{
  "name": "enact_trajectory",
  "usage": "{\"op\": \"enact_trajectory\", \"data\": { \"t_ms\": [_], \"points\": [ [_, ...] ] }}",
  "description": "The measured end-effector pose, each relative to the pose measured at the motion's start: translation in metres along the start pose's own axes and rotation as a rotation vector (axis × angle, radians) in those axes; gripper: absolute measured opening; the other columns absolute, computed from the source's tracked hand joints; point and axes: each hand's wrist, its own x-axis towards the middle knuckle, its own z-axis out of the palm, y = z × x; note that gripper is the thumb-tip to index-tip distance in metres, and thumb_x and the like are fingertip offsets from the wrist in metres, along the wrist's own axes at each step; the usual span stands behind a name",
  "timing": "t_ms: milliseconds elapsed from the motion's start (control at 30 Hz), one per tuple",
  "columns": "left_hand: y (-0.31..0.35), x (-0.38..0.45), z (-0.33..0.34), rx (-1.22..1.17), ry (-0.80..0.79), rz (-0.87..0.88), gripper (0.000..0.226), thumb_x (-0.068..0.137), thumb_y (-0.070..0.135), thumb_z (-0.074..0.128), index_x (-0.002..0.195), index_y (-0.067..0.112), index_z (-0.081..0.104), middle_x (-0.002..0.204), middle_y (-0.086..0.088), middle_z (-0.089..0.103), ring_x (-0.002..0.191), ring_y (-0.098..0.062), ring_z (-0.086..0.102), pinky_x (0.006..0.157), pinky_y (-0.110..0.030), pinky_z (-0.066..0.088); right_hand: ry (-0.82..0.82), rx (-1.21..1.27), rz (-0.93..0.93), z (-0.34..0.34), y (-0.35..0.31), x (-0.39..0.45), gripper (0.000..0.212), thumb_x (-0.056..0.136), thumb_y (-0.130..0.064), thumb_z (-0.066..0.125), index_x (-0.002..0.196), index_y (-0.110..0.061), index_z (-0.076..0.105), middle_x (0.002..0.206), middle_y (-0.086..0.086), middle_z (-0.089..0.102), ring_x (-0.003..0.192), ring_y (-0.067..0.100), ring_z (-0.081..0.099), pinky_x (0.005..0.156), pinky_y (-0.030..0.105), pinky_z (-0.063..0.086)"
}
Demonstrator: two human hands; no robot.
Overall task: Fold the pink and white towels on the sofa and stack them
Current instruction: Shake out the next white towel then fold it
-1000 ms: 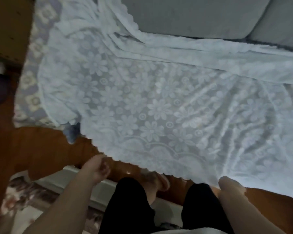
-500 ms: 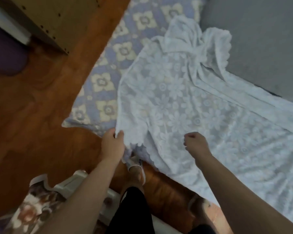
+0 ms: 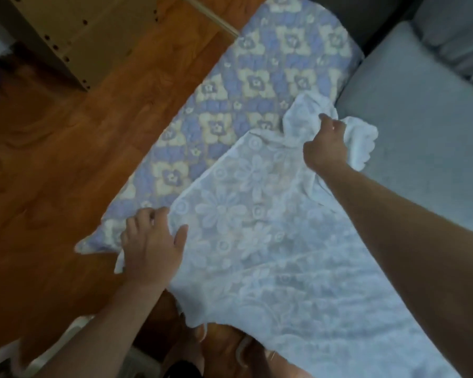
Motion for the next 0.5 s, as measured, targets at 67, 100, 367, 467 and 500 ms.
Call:
{"op": "enact_trajectory", "data": {
  "t_ms": [67, 100, 367, 467, 500],
  "points": [
    [-0.003, 0.011, 0.013, 0.0, 0.062, 0.017, 0.032, 0.092, 0.035, 0.066, 0.111, 0.01, 0.061, 0.106, -0.017, 0.057, 0.099, -0.039, 0.049, 0.077, -0.052, 0.045, 0.004, -0.051, 0.033, -0.004, -0.001, 0.044, 0.071, 0.093, -0.007, 0.049, 0.157, -0.02, 0.02, 0.16, 0.008, 0.018, 0.13, 0.033, 0.048, 0.098, 0.036, 0.041],
    [-0.006, 0.016, 0.017, -0.016, 0.08, 0.0, 0.027, 0.095, 0.034, 0.06, 0.106, 0.01, 0.061, 0.101, -0.016, 0.057, 0.096, -0.038, 0.05, 0.073, -0.051, 0.046, 0.003, -0.058, 0.044, -0.003, -0.002, 0.064, 0.072, 0.095, -0.008, 0.048, 0.158, -0.02, 0.016, 0.162, 0.008, 0.016, 0.136, 0.031, 0.043, 0.103, 0.036, 0.038],
    [-0.011, 0.026, 0.009, 0.045, -0.051, -0.004, 0.017, 0.091, 0.028, 0.062, 0.088, 0.013, 0.057, 0.083, -0.011, 0.056, 0.079, -0.034, 0.055, 0.064, -0.046, 0.048, -0.127, -0.186, 0.103, 0.006, -0.003, 0.142, 0.034, 0.093, -0.016, 0.062, 0.121, 0.001, 0.052, 0.11, 0.021, 0.058, 0.113, 0.039, 0.062, 0.09, 0.044, 0.055],
    [-0.022, 0.029, -0.013, -0.212, -0.172, -0.138, 0.023, 0.1, 0.043, 0.034, 0.099, 0.022, 0.045, 0.074, -0.007, 0.064, 0.078, -0.037, 0.067, 0.063, -0.042, 0.05, -0.066, -0.217, 0.17, -0.043, -0.011, 0.159, 0.032, 0.099, -0.017, 0.044, 0.118, 0.003, 0.062, 0.124, 0.024, 0.059, 0.119, 0.039, 0.057, 0.08, 0.033, 0.047],
    [-0.026, 0.03, -0.019, -0.255, -0.18, -0.166, 0.027, 0.099, 0.047, 0.028, 0.101, 0.024, 0.043, 0.072, -0.005, 0.064, 0.078, -0.037, 0.069, 0.062, -0.039, 0.048, 0.027, -0.186, 0.156, -0.064, -0.01, 0.181, 0.041, 0.098, -0.023, 0.038, 0.124, -0.001, 0.06, 0.13, 0.023, 0.057, 0.121, 0.041, 0.054, 0.084, 0.033, 0.045]
  ]
}}
